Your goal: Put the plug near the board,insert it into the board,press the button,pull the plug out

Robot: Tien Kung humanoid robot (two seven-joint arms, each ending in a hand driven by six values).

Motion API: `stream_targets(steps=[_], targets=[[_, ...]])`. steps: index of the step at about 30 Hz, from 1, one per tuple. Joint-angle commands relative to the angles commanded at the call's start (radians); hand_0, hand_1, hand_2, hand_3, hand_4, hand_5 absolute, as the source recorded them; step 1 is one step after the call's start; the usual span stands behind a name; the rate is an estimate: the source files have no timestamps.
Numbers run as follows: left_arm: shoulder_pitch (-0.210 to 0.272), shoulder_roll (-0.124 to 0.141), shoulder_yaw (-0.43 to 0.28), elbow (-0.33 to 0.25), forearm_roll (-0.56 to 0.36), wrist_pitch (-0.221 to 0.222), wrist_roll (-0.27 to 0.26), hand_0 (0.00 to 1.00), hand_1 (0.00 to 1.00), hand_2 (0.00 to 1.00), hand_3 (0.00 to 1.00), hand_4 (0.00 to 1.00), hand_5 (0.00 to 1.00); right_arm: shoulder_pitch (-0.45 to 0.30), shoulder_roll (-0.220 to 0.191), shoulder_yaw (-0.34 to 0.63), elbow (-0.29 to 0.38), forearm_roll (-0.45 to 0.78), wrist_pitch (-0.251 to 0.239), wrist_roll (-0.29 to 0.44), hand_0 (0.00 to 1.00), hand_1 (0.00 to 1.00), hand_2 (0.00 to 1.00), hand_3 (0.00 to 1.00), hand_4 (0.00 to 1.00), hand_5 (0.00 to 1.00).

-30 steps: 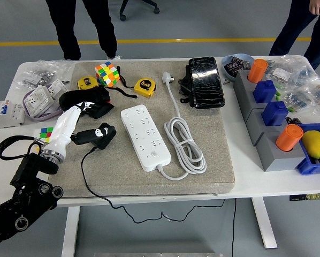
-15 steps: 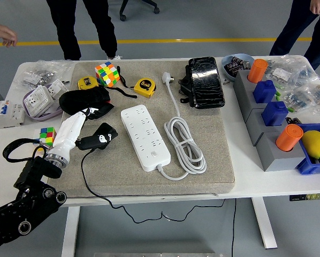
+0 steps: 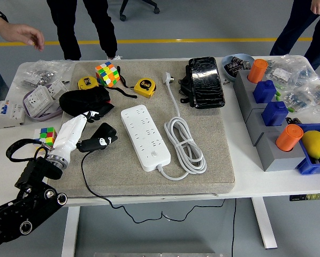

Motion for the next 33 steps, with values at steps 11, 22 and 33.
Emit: stream_targets(steps=[11,22,33], targets=[[-0.016,-0.007,0.019,0.016,-0.003,0.003,0.019,0.690,0.702,0.716,0.749,0.998,0.484,-0.001,0.000,-0.001,0.002,-0.001,0.000,0.000,0.567,0.648,0.630,0.541,0.920,0.480],[-0.038,-0.017,0.035,0.042,0.011,-0.004,0.057,0.602,0.624,0.646,0.707,0.998,0.420,-0.004,-0.001,0.002,0.003,-0.003,-0.001,0.000,0.568,0.648,0.629,0.541,0.920,0.479],[-0.045,-0.021,0.037,0.050,0.026,-0.005,0.088,0.443,0.545,0.552,0.637,0.998,0.325,-0.004,0.001,0.004,0.004,-0.005,-0.001,0.000,0.567,0.648,0.629,0.541,0.920,0.478]])
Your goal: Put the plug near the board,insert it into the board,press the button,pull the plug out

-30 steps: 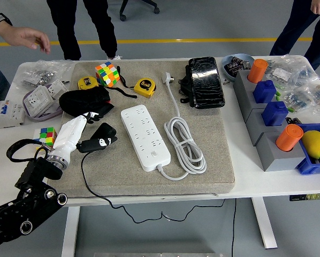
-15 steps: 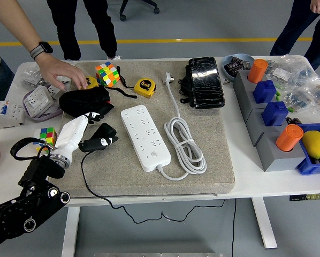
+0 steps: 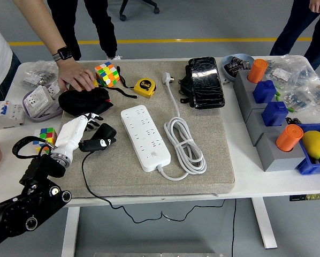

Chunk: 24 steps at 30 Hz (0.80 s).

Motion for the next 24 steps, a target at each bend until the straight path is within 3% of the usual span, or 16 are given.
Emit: stream_targets(steps=[16,17,22,23,24], targets=[[-0.007,-0.003,-0.002,0.002,-0.001,-0.007,0.031,0.390,0.502,0.523,0.564,0.998,0.268,0.000,-0.002,0.001,0.003,-0.003,0.000,0.000,0.570,0.647,0.628,0.540,0.919,0.477],[-0.008,-0.003,-0.002,0.002,-0.002,-0.008,0.031,0.343,0.484,0.509,0.545,0.985,0.221,0.000,-0.002,0.002,0.003,-0.003,0.000,0.000,0.568,0.648,0.628,0.539,0.919,0.477],[-0.010,-0.004,0.001,0.001,-0.001,-0.011,0.034,0.343,0.484,0.509,0.545,0.985,0.221,0.001,-0.002,0.006,0.004,-0.004,0.000,0.000,0.568,0.648,0.628,0.539,0.919,0.477],[-0.010,-0.004,0.001,0.001,0.001,-0.012,0.036,0.320,0.474,0.503,0.537,0.936,0.148,0.001,-0.002,0.006,0.004,-0.004,0.000,0.000,0.569,0.647,0.628,0.540,0.919,0.477],[-0.010,-0.004,0.000,0.000,0.002,-0.014,0.039,0.320,0.474,0.503,0.537,0.936,0.148,0.001,-0.002,0.007,0.004,-0.005,0.000,0.000,0.569,0.647,0.628,0.540,0.919,0.477]])
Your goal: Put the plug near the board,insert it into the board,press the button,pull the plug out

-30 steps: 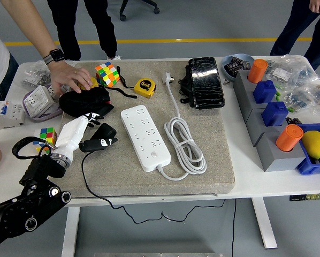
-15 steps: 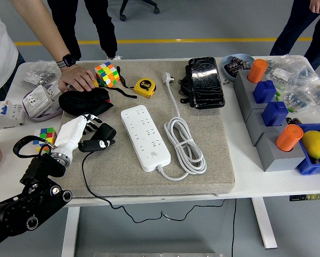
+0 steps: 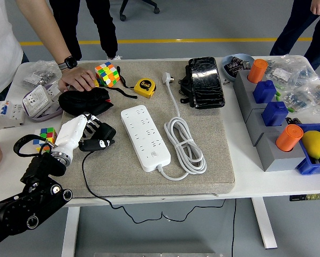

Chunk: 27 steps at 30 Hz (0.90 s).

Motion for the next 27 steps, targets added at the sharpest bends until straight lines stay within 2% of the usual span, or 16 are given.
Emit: stream_targets(steps=[4,5,20,27], targets=[[0.000,0.000,-0.001,-0.003,0.006,0.002,0.002,0.320,0.474,0.503,0.537,0.936,0.148,0.000,0.000,-0.001,0.000,0.000,0.000,0.000,0.569,0.647,0.628,0.540,0.919,0.477],[0.000,0.000,-0.001,-0.003,0.007,0.003,0.002,0.288,0.466,0.499,0.546,0.854,0.052,0.000,0.000,-0.002,0.000,0.001,0.000,0.000,0.569,0.647,0.628,0.540,0.919,0.476],[-0.002,0.000,0.001,-0.018,0.018,-0.007,0.020,0.261,0.428,0.445,0.548,0.803,0.002,0.001,0.000,0.000,0.001,0.001,0.001,0.001,0.568,0.647,0.628,0.540,0.918,0.475],[0.000,0.002,0.000,-0.035,-0.010,-0.003,-0.015,0.255,0.418,0.440,0.543,0.782,0.002,0.000,0.000,-0.001,0.000,0.002,0.001,0.001,0.567,0.647,0.626,0.539,0.917,0.475]])
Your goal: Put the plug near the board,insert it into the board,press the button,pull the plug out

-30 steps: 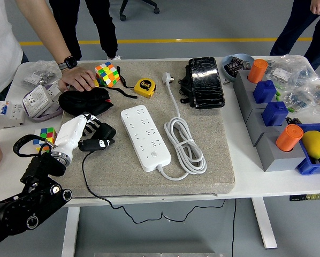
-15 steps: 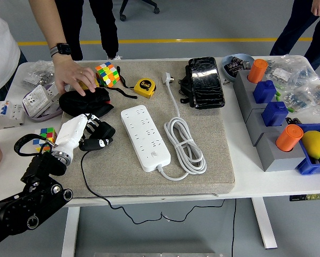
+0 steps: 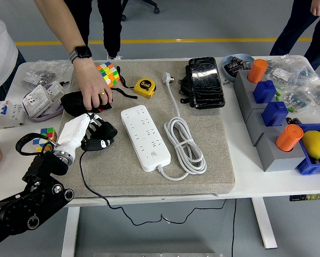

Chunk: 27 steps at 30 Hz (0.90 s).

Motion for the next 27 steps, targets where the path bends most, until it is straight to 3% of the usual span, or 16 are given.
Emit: stream_targets(steps=[9,27], targets=[[0.000,0.007,0.001,-0.019,-0.061,0.007,-0.071,0.255,0.414,0.432,0.543,0.773,0.002,0.002,0.000,-0.005,0.000,0.001,0.000,0.000,0.568,0.647,0.627,0.539,0.917,0.475],[-0.018,0.037,0.036,-0.047,-0.181,-0.025,-0.247,0.261,0.419,0.434,0.542,0.787,0.002,0.004,-0.002,-0.012,-0.001,0.005,0.000,0.000,0.568,0.648,0.626,0.538,0.915,0.475]])
